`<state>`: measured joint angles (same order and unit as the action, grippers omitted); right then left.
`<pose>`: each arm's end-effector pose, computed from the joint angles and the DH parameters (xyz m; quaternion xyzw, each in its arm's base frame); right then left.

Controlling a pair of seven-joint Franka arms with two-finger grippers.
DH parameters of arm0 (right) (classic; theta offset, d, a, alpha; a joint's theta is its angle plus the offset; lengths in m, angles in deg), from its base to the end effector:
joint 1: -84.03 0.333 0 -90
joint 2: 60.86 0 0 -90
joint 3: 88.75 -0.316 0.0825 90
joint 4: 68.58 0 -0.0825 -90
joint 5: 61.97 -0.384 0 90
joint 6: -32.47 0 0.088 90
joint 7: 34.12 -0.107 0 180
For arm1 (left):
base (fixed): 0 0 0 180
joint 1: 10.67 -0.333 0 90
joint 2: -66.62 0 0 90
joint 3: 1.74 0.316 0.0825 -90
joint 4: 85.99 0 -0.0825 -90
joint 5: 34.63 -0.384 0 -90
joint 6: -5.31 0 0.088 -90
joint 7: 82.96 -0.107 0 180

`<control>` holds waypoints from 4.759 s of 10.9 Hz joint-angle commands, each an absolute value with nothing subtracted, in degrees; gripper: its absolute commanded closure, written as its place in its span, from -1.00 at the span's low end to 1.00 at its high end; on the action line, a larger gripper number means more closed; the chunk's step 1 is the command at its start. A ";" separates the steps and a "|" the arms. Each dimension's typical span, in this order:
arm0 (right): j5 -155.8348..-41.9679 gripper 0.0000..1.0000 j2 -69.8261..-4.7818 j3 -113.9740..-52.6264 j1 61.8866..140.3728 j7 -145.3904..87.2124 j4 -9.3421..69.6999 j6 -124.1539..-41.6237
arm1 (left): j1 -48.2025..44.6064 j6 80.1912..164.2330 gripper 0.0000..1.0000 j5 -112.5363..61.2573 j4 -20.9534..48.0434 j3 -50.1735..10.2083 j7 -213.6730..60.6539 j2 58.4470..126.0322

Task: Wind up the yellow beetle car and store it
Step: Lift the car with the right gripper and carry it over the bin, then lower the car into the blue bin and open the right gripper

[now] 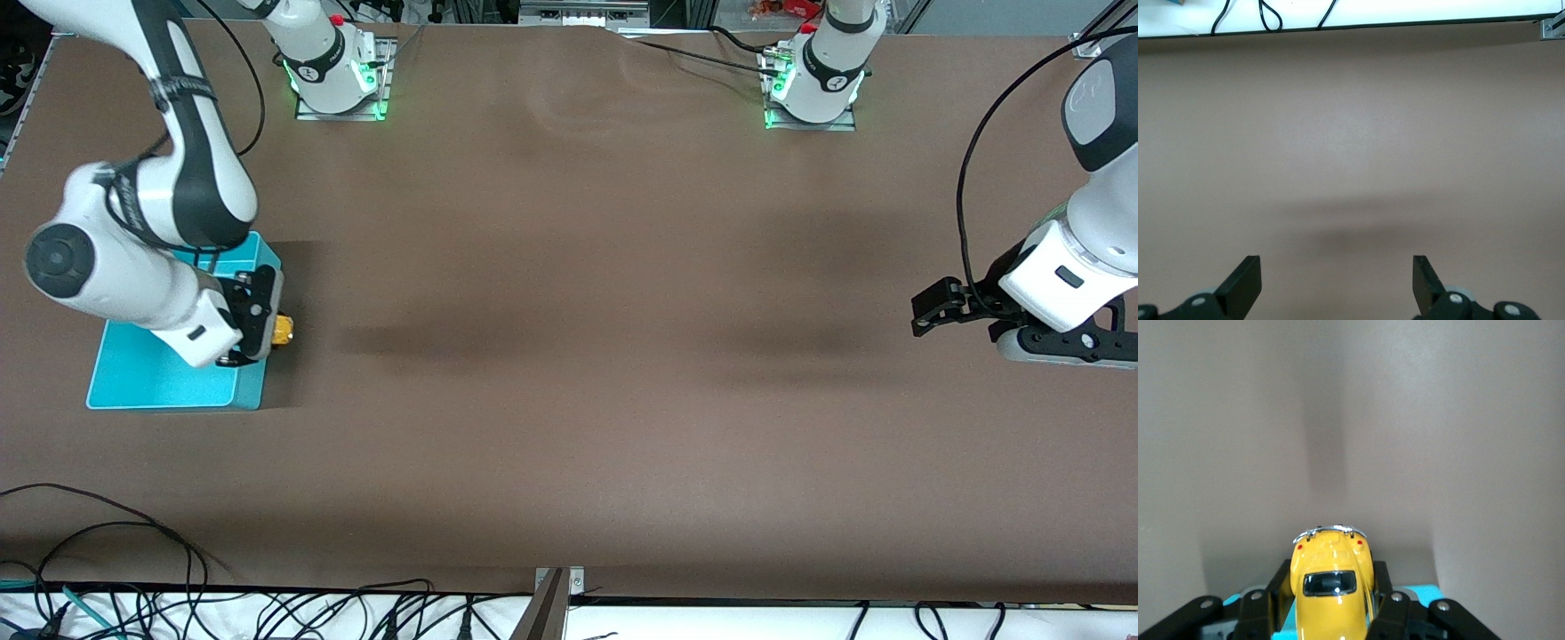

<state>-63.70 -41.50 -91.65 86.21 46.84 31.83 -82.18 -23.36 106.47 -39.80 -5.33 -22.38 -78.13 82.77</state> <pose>0.6325 0.0556 0.3706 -0.7356 -0.6756 0.0216 0.0446 0.6489 -0.0515 0.5597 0.9986 -0.0250 0.0461 0.0093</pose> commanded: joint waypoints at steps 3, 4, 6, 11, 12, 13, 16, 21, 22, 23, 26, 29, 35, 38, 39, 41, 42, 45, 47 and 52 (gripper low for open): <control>-61.80 1.00 -47.23 -91.74 76.40 59.19 37.41 -78.54 | -23.50 105.68 -1.00 -38.15 -5.66 -22.49 -79.80 82.17; -61.53 1.00 -47.15 -91.65 74.47 62.00 38.20 -78.54 | -23.42 105.68 -1.00 -38.15 -5.66 -22.49 -79.80 82.17; -61.35 1.00 -45.05 -91.56 70.34 68.33 38.73 -78.54 | -23.42 105.68 -1.00 -38.15 -5.66 -22.49 -79.80 82.17; -61.09 1.00 -40.04 -91.56 65.23 72.92 40.31 -76.25 | -23.77 105.60 -1.00 -38.15 -5.75 -22.93 -79.71 82.17; -61.09 1.00 -39.42 -91.56 64.61 73.28 40.84 -76.25 | -23.77 105.60 -1.00 -38.15 -5.66 -22.93 -79.80 82.17; -61.00 1.00 -39.06 -91.56 64.00 73.28 41.89 -76.25 | -23.77 105.60 -1.00 -38.15 -5.75 -22.93 -79.80 82.17; -60.30 1.00 -38.88 -91.47 63.20 73.28 43.91 -76.25 | -23.68 105.68 -1.00 -38.15 -5.66 -23.10 -79.80 82.17; -58.02 1.00 -37.04 -91.47 61.18 73.55 44.72 -77.39 | -23.68 105.68 -1.00 -38.15 -5.66 -23.19 -79.80 82.17; -57.40 1.00 -36.95 -91.47 61.09 73.72 44.45 -78.87 | -23.59 105.68 -1.00 -38.15 -5.66 -23.28 -79.80 82.17; -57.05 1.00 -36.86 -91.56 61.09 73.72 44.27 -79.76 | -23.51 105.60 -1.00 -38.15 -5.66 -23.28 -79.80 82.17; -57.13 1.00 -32.92 -91.74 61.44 73.72 40.41 -80.73 | -23.59 105.68 -1.00 -38.15 -5.75 -23.10 -79.80 82.17; -57.22 1.00 -30.19 -91.74 61.62 73.63 39.79 -83.54 | -23.59 105.68 -1.00 -38.15 -5.75 -23.19 -79.80 82.17; -59.76 -1.00 -29.04 -91.47 61.36 73.81 38.57 -84.43 | -23.51 105.68 -1.00 -38.06 -5.75 -23.10 -79.71 82.17; -60.82 -1.00 -30.18 -91.47 61.44 73.28 37.77 -82.76 | -23.50 105.68 -1.00 -38.15 -6.27 -23.10 -79.62 82.17; -60.91 -1.00 -30.62 -91.47 61.44 73.11 37.68 -82.58 | -23.50 105.68 -1.00 -38.15 -6.36 -23.10 -79.53 82.17; -60.91 -1.00 -33.68 -91.65 61.36 68.74 38.20 -82.58 | -23.50 105.68 -1.00 -38.15 -6.45 -22.93 -79.62 82.17; -60.91 -1.00 -35.26 -91.82 61.62 65.84 38.56 -82.41 | -23.50 105.68 -1.00 -38.15 -6.45 -23.01 -79.62 82.17; -61.09 -1.00 -38.52 -92.26 63.28 55.40 38.47 -81.79 | -23.50 105.68 -1.00 -38.15 -6.45 -23.01 -79.62 82.17; -61.70 -1.00 -42.03 -92.18 66.44 44.77 38.47 -81.79 | -23.42 105.68 -1.00 -38.15 -6.45 -23.19 -79.53 82.17; -61.97 -1.00 -53.01 -92.27 76.10 13.92 38.21 -76.35 | -23.50 105.68 -1.00 -38.15 -6.45 -23.19 -79.53 82.17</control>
<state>-60.97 -46.62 -92.59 72.27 24.97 37.26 -79.42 -23.41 106.46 -39.79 -6.02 -23.39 -78.13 82.76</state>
